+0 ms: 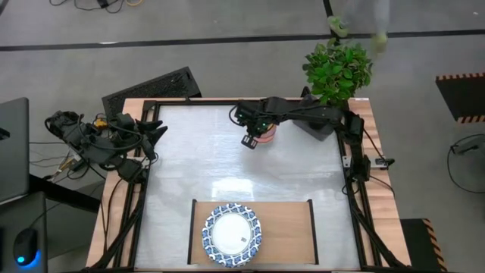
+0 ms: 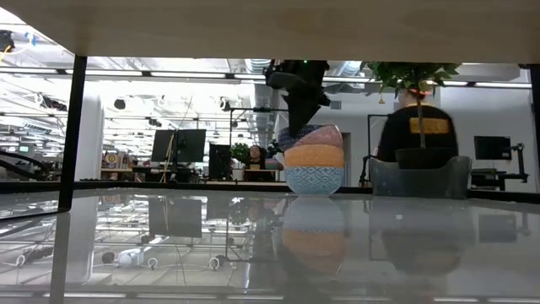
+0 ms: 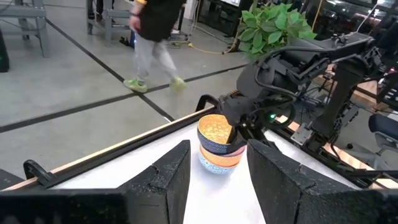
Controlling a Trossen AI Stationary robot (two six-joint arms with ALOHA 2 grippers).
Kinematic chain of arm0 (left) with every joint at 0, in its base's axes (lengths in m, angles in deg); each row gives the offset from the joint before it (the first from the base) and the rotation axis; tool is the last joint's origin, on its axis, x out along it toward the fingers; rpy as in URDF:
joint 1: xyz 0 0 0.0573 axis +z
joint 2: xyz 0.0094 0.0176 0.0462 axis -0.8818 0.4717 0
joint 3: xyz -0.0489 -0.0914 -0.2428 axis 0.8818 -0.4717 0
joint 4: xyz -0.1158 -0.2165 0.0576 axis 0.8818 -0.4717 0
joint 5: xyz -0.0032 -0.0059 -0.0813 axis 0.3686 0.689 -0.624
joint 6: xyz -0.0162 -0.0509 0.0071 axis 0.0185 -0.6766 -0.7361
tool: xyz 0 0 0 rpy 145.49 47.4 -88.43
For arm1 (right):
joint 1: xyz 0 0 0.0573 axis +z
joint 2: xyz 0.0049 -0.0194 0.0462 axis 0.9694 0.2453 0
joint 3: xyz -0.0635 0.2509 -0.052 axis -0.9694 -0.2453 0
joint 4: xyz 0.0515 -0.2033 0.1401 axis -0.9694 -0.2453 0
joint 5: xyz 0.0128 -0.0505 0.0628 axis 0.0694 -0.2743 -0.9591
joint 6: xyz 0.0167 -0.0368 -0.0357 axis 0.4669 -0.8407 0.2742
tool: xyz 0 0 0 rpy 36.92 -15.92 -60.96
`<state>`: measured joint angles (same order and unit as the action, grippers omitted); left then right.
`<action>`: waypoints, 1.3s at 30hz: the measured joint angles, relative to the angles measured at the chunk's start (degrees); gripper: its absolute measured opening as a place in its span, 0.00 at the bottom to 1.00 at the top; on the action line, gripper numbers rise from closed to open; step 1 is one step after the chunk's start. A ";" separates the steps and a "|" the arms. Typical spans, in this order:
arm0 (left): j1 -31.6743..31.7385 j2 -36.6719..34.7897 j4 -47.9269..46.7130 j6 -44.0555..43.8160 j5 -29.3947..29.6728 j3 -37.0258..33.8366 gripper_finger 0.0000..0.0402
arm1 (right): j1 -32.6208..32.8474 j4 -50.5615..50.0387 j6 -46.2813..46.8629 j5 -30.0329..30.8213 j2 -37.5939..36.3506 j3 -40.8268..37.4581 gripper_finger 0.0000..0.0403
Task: Place and stack plates onto a shelf
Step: Put the yellow bowl on the shelf
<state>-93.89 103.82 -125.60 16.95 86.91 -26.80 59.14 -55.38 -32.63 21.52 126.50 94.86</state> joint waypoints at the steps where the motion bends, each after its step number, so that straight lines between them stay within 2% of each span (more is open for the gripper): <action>1: 0.00 0.00 0.00 0.00 0.01 0.00 0.36 | 0.12 -0.14 0.18 -0.04 0.00 0.00 0.09; 12: 0.00 0.00 -0.02 0.00 0.15 0.00 0.36 | 1.28 -0.47 1.16 1.02 -1.25 0.67 0.09; 22: 0.00 0.02 -0.04 0.00 0.17 0.00 0.36 | 5.50 -6.03 1.47 3.44 -8.93 7.41 0.09; 29: 0.00 0.17 -0.02 -0.48 0.06 0.00 0.36 | 17.83 -12.47 9.43 2.96 -19.25 7.74 0.09; 34: -0.02 0.17 -0.02 -1.10 -0.07 0.00 0.36 | 32.20 -15.84 15.53 2.85 -24.06 7.78 0.09; 39: 0.00 0.17 -0.19 -2.83 -1.60 0.00 0.36 | 46.26 -15.95 18.50 2.80 -24.17 7.78 0.09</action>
<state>-93.89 104.00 -125.79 14.12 85.31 -26.80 105.40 -71.34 -14.13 24.32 102.33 102.64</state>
